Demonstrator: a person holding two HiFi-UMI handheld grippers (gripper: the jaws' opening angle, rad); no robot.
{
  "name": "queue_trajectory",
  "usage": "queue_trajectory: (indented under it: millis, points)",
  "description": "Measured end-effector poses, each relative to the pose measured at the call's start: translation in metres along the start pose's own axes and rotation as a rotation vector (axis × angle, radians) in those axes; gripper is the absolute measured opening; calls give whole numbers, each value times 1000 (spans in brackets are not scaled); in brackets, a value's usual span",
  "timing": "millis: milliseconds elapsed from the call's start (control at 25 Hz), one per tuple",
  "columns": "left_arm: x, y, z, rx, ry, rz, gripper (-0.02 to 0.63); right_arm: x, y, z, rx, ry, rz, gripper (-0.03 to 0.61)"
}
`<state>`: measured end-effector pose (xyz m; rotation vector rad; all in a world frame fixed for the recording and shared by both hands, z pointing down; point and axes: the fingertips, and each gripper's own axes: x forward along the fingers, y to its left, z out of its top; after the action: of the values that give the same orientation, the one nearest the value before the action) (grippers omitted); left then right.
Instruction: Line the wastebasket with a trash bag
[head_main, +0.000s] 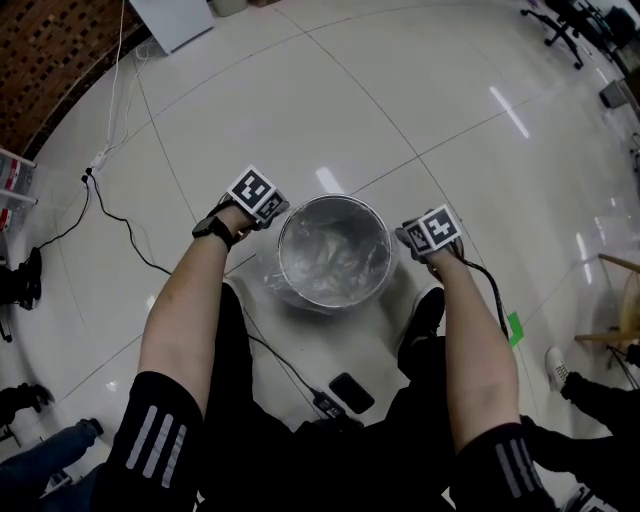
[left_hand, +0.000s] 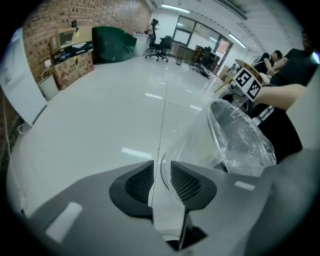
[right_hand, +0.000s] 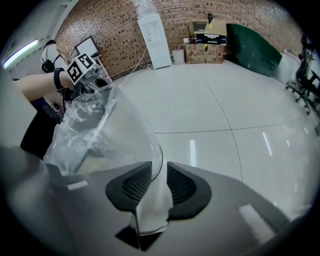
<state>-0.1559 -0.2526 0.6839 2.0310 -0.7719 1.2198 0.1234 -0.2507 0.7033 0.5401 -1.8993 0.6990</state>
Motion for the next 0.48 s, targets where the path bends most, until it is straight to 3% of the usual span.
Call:
queue_trajectory:
  millis: [200,360,480]
  points:
    - [-46,19,9,-46,-120,89,114,-36,-3,7,-17,-56,-29,114]
    - [-75,8,-9,-6,-107,105,114,-68,5,2,-54,-74,-43,118]
    - [-82,-5,-32,-20,-56,83,114,-95,29,8,-135,-100,-17,120]
